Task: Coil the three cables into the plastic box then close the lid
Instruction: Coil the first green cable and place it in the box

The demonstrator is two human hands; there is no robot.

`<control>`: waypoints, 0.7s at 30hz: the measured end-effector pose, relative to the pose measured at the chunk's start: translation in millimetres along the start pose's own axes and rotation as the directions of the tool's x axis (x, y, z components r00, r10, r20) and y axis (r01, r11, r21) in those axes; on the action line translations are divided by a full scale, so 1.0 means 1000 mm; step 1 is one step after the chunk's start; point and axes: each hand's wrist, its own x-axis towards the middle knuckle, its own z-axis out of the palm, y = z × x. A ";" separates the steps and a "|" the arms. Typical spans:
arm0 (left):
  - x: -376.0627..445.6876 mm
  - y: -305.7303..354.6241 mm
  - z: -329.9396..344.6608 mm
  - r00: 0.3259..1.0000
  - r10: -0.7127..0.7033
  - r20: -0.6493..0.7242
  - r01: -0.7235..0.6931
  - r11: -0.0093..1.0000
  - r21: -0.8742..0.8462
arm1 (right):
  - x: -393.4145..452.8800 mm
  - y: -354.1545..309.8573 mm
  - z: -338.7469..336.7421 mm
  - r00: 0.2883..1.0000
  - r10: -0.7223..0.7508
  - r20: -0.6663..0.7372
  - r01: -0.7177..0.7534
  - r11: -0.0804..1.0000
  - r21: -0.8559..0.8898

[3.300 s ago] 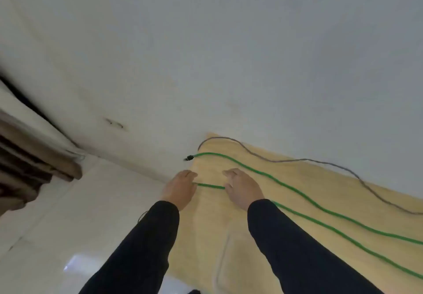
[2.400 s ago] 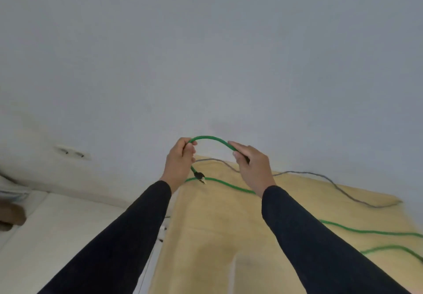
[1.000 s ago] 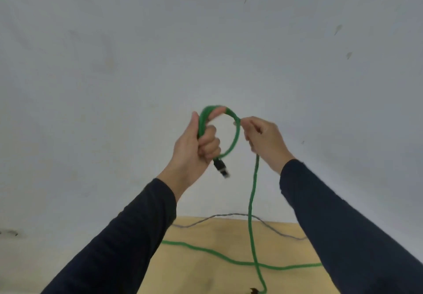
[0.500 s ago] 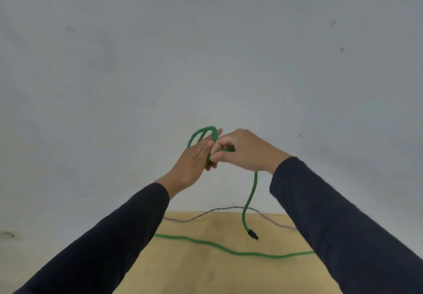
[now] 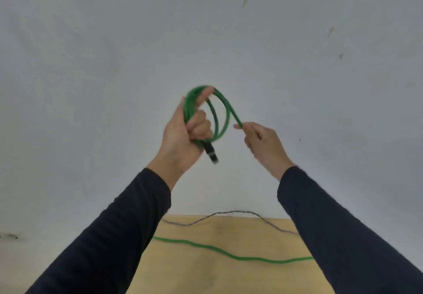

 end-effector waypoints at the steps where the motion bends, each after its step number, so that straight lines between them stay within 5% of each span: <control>1: 0.007 0.008 0.002 0.996 0.064 -0.061 -0.065 0.998 -0.011 | -0.006 0.005 0.008 0.999 -0.013 0.038 0.017 0.996 -0.088; 4: 0.024 0.013 -0.001 0.957 0.179 -0.230 -0.153 0.980 0.127 | -0.028 0.005 0.039 0.963 -0.043 0.266 0.111 0.962 -0.248; 6: 0.029 0.004 -0.010 0.937 0.235 -0.258 -0.114 0.905 0.411 | -0.039 -0.008 0.056 0.918 -0.063 0.392 0.190 0.937 -0.295; 8: 0.024 -0.007 -0.021 0.950 0.257 -0.179 -0.042 0.669 0.743 | -0.040 -0.024 0.060 0.882 -0.121 0.455 0.294 0.897 -0.331; 11: 0.005 -0.021 -0.034 0.994 0.109 -0.003 -0.036 0.353 0.935 | -0.026 -0.040 0.042 0.853 -0.239 0.464 0.425 0.835 -0.350; 21: -0.006 -0.009 -0.019 0.963 -0.268 0.036 0.097 0.469 0.878 | -0.012 -0.046 0.010 0.934 -0.262 0.242 0.304 0.939 -0.158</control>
